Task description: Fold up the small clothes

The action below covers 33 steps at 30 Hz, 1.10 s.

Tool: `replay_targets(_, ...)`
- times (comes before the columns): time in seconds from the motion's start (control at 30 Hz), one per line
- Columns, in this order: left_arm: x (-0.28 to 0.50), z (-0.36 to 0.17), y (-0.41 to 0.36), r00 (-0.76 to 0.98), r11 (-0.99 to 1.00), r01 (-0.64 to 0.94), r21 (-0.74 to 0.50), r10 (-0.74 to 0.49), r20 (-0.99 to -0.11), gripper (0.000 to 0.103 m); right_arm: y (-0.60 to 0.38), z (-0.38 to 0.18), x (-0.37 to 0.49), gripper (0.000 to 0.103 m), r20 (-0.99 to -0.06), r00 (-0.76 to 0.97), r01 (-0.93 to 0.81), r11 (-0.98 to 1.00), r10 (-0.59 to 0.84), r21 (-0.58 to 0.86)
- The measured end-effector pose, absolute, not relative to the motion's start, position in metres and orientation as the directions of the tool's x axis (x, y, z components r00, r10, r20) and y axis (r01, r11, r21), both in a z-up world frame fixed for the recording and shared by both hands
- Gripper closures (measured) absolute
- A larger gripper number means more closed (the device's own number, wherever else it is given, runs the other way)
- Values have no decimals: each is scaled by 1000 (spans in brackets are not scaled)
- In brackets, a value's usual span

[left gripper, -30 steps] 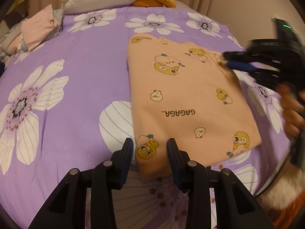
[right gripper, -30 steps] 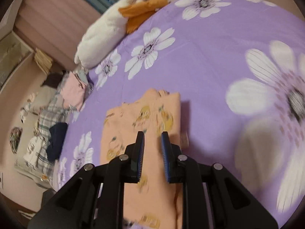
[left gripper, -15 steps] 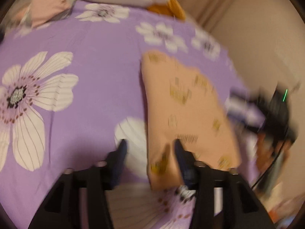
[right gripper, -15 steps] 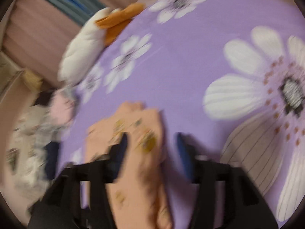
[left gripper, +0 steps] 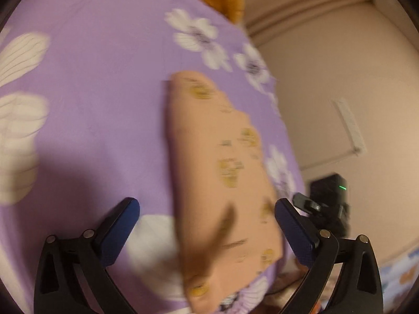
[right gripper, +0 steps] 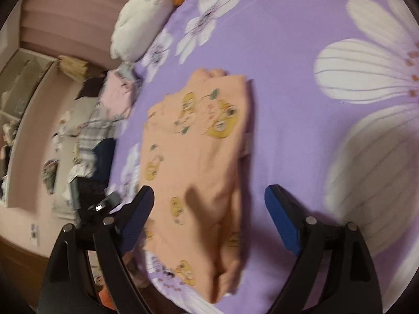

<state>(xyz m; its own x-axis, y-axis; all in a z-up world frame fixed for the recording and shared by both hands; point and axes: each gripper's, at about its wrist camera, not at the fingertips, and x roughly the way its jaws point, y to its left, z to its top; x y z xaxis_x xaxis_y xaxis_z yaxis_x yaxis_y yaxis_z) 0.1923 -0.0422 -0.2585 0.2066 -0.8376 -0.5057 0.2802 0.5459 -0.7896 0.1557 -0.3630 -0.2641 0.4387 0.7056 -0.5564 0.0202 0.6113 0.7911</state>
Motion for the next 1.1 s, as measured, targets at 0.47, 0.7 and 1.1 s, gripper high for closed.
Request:
replay_targets(0.47,212,-269,-93,56,415,334,-847,-905,-421,3,-343,-281,175,34,-371,410,-39,423,833,905)
replay_targets(0.7,216,-276,-81,96,540,304,-785,-837,-539,30,-353,-303,177,82,-422,400,31,448,814,894)
replay_targets(1.1,242,-291,-62,2,451,163,-878,-890,-457,31,-354,-298,174,82,-409,413,13,444,813,896)
